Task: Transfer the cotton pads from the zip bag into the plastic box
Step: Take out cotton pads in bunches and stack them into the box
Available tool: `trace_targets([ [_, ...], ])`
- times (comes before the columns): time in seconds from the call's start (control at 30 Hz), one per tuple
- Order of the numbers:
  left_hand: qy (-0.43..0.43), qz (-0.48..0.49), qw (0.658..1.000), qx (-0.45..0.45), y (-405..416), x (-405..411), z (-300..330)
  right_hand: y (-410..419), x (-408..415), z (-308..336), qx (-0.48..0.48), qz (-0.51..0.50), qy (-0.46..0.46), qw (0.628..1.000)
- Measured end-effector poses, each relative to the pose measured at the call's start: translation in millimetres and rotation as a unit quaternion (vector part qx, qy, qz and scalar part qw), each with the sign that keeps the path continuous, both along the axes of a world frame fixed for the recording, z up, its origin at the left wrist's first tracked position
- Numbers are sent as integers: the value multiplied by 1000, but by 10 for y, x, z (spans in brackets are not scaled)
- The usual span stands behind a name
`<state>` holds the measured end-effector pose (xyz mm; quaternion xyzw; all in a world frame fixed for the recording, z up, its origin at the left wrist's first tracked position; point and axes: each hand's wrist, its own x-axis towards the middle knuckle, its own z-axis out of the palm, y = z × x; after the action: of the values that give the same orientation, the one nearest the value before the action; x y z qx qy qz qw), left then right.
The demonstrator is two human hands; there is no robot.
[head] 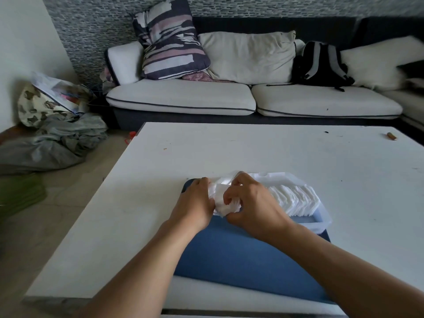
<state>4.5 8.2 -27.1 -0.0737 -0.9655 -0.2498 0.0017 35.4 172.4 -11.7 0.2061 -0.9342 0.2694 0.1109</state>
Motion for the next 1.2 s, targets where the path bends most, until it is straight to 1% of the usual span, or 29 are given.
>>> trace_targets([
  [0.1,-11,-1,1000,-2,0,-7,8,33,56,-2,-7,21,10,1000],
  [0.23,-42,35,998,5,-68,-38,-35,61,112,64,30,19,-3,999],
  [0.3,-62,48,997,6,-107,-34,-36,58,134,106,21,19,-4,1000],
  [0.33,-66,46,997,4,-125,-28,-31,48,150,142,-7,24,-15,1000],
  [0.37,-66,41,997,0,-138,-21,-24,44,161,190,-61,30,-47,997],
  [0.4,-70,37,997,-3,-150,-18,-19,48,167,253,-139,38,-95,985],
  [0.43,-71,35,997,-1,-164,-13,-15,70,156,316,-227,43,-142,963],
  [0.5,-72,33,997,4,-184,-3,-8,162,99,408,-374,23,-202,905],
  [0.57,-68,25,997,3,-187,-3,-9,288,24,452,-458,-9,-229,859],
  [0.6,-72,24,997,5,-187,0,-7,338,-12,454,-475,-22,-242,846],
  [0.67,-83,25,996,15,-175,10,6,398,-51,436,-467,-42,-266,842],
  [0.8,-103,21,994,13,-147,26,52,361,-30,389,-386,-19,-292,875],
  [0.9,-113,13,993,7,-119,52,94,297,4,353,-355,-11,-310,882],
  [0.97,-116,12,993,-20,-112,99,127,288,3,327,-343,-27,-318,884],
  [1.03,-123,49,989,-66,-132,161,168,291,-2,312,-338,-36,-327,882],
  [1.1,-156,99,980,-73,-189,235,237,282,-8,314,-341,-37,-328,880],
  [1.17,-233,109,962,-90,-245,296,256,257,-1,323,-342,-34,-328,880],
  [1.2,-285,108,949,-86,-268,330,236,243,7,323,-341,-29,-328,880],
])
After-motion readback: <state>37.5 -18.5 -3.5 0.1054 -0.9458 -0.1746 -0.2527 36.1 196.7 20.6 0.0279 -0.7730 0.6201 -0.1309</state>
